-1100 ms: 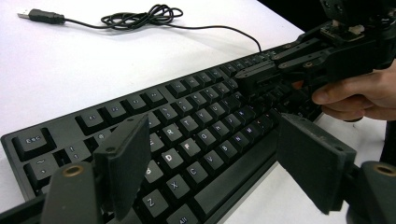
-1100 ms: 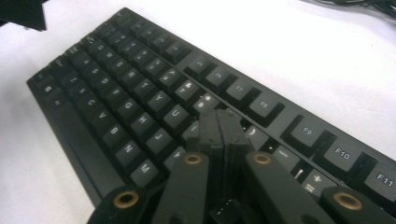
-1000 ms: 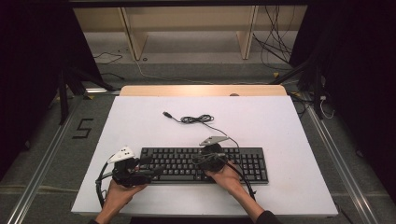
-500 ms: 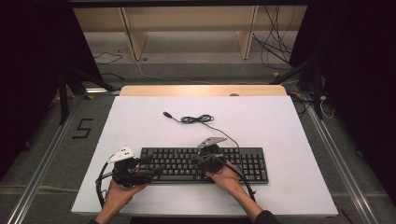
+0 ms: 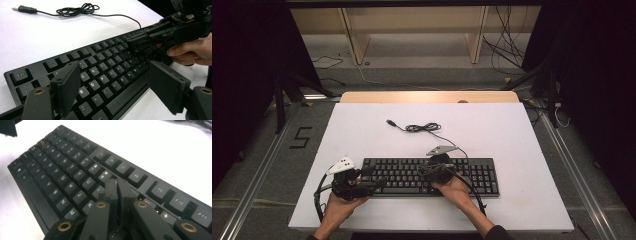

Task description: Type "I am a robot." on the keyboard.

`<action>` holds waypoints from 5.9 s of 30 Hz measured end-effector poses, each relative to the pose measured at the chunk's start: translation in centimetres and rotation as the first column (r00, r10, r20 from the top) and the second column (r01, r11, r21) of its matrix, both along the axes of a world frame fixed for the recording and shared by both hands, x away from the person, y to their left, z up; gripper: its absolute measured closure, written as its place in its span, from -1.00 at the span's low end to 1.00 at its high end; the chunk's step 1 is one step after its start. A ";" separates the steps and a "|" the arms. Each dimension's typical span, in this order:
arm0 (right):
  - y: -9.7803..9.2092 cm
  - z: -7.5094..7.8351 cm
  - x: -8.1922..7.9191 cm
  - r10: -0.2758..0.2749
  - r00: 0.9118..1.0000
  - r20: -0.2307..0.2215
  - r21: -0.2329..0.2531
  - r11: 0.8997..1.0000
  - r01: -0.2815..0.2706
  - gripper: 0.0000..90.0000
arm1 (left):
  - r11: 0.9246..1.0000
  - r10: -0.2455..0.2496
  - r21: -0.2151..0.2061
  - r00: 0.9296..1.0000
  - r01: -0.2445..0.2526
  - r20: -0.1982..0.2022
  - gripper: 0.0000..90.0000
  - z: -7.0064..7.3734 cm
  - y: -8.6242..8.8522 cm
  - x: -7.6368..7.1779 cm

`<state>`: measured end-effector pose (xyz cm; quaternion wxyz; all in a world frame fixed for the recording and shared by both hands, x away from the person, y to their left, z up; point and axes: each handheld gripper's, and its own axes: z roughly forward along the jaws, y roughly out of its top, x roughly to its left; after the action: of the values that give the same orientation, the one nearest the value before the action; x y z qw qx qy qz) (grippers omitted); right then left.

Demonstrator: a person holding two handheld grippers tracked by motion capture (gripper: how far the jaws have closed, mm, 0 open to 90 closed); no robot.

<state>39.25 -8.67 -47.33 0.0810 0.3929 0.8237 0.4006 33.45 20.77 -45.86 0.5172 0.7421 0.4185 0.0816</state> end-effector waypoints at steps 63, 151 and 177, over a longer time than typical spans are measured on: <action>3.4 0.3 -2.4 0.160 0.987 0.007 0.055 0.986 -0.160 1.00 | 0.998 0.066 -0.007 0.998 -0.066 0.019 -0.42 0.2 1.2 0.3; -0.2 1.8 -0.3 0.030 0.999 0.025 0.061 0.998 -0.032 0.47 | 0.998 0.057 -0.017 0.998 -0.057 0.027 -0.42 0.2 1.2 0.2; 0.5 0.1 0.2 0.035 0.999 -0.022 -0.048 0.998 -0.036 1.00 | 0.998 0.056 -0.012 0.998 -0.056 0.029 -0.42 0.2 1.1 0.2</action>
<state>39.48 -8.17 -47.25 0.0743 0.3803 0.8409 0.3778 33.61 21.89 -45.65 0.5248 0.7260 0.4319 0.1045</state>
